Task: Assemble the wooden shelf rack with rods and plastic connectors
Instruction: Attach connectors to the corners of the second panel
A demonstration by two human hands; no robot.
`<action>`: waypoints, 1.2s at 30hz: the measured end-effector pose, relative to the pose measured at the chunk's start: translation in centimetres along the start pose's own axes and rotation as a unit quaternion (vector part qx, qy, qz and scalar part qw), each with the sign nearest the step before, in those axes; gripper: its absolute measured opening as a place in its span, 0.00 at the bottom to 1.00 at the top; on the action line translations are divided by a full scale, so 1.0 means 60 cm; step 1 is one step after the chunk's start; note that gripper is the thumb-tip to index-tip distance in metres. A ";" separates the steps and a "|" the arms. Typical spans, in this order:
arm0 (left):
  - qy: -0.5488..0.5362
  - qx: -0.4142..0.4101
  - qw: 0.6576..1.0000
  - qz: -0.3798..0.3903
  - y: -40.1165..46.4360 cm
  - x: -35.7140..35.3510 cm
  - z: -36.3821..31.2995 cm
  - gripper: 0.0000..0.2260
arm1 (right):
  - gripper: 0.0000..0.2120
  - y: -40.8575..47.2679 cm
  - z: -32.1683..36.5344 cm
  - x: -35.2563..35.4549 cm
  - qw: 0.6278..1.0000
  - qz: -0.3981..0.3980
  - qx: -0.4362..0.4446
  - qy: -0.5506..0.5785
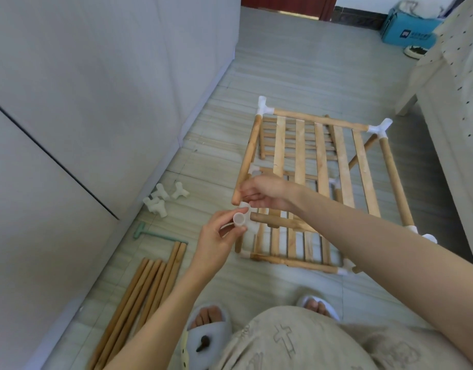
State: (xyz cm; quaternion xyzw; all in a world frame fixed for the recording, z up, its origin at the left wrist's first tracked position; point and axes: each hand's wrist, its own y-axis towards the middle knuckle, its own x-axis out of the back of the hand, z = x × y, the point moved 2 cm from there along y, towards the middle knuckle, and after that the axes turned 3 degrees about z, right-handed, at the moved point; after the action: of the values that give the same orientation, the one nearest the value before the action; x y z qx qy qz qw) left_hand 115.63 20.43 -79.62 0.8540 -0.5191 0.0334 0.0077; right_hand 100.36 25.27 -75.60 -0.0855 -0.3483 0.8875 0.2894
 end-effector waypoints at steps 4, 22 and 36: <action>-0.012 0.004 1.000 -0.017 -0.012 0.003 0.006 0.14 | 0.04 0.001 -0.002 0.006 1.000 -0.002 0.001 0.001; -0.030 0.024 0.999 -0.015 0.009 0.001 0.001 0.17 | 0.04 0.001 -0.015 0.007 1.000 0.007 -0.015 0.022; -0.027 0.039 0.999 -0.017 0.026 -0.010 0.008 0.16 | 0.03 0.006 -0.020 0.017 1.000 0.017 -0.003 0.010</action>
State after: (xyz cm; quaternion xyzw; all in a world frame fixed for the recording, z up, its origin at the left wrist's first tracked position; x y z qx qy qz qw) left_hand 114.00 20.23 -80.15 0.8631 -0.5026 0.0307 -0.0386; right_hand 99.77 26.29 -76.68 -0.1010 -0.3462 0.8904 0.2777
